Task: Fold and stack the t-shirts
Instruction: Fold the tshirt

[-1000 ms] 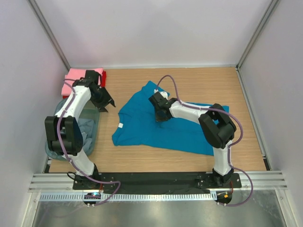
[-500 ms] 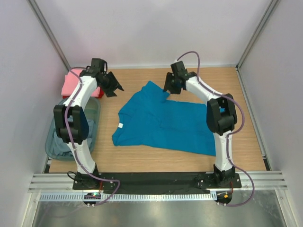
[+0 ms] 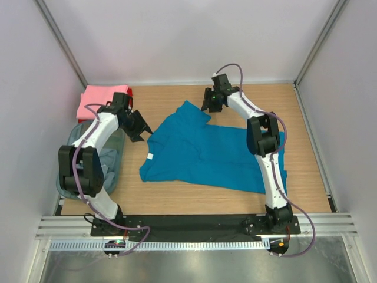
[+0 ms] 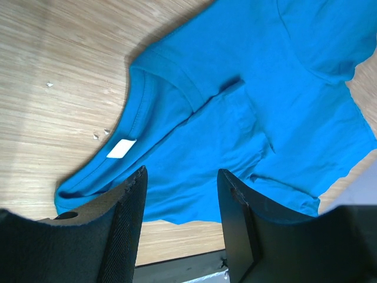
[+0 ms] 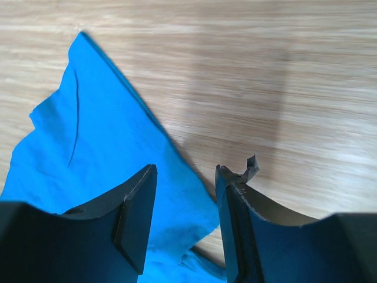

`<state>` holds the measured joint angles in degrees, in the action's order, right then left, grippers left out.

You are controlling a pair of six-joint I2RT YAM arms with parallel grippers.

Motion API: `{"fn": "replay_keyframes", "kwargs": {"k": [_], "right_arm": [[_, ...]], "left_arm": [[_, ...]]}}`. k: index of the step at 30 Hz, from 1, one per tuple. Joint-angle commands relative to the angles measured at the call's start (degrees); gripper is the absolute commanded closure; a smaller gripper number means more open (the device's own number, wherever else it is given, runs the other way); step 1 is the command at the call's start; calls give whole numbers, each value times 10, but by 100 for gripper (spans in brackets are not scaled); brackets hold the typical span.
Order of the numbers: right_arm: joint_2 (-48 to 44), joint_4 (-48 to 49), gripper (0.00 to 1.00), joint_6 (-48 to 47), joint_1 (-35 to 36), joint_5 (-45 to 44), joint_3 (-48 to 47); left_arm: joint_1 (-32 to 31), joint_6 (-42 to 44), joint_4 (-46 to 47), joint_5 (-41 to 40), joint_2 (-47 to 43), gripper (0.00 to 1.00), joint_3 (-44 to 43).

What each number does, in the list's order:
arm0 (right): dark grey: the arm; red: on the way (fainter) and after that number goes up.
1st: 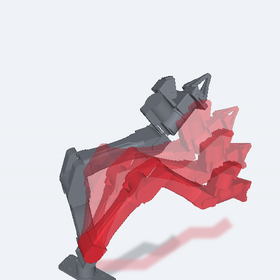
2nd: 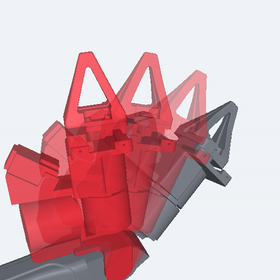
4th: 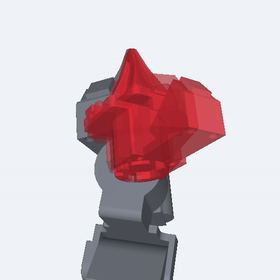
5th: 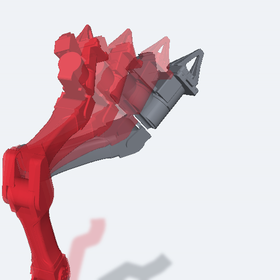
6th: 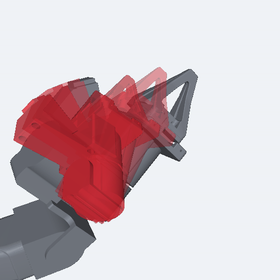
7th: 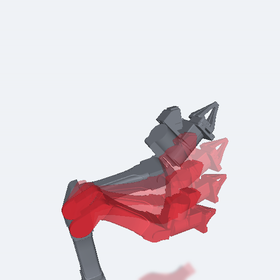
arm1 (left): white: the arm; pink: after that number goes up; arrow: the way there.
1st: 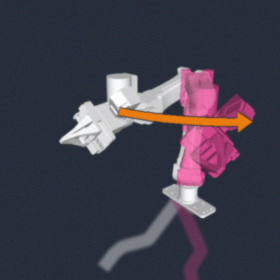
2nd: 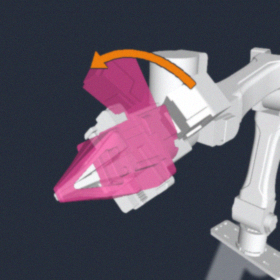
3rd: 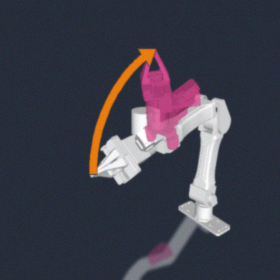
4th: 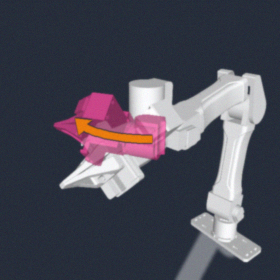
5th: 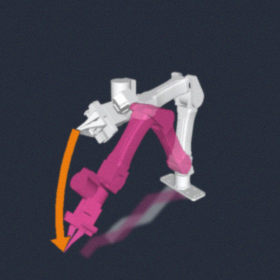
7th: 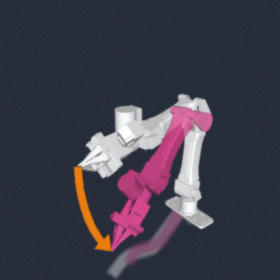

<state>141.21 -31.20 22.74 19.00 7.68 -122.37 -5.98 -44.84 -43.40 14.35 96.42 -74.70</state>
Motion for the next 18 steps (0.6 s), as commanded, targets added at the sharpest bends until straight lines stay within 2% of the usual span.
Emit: {"fn": "replay_keyframes", "kwargs": {"k": [1, 4, 9, 18], "right_arm": [[17, 31, 49, -32, 2, 71, -11], [36, 30, 50, -38, 8, 86, -40], [58, 39, 51, -49, 27, 57, -66], [110, 64, 54, -53, 48, 3, -118]], "left_arm": [[-3, -2, 24, 2, -28, 48, 0], [-3, 2, 25, -7, -19, 48, -14], [-3, 0, 28, -5, 10, 48, -46], [-3, 1, 45, -11, -3, 48, -16]]}}
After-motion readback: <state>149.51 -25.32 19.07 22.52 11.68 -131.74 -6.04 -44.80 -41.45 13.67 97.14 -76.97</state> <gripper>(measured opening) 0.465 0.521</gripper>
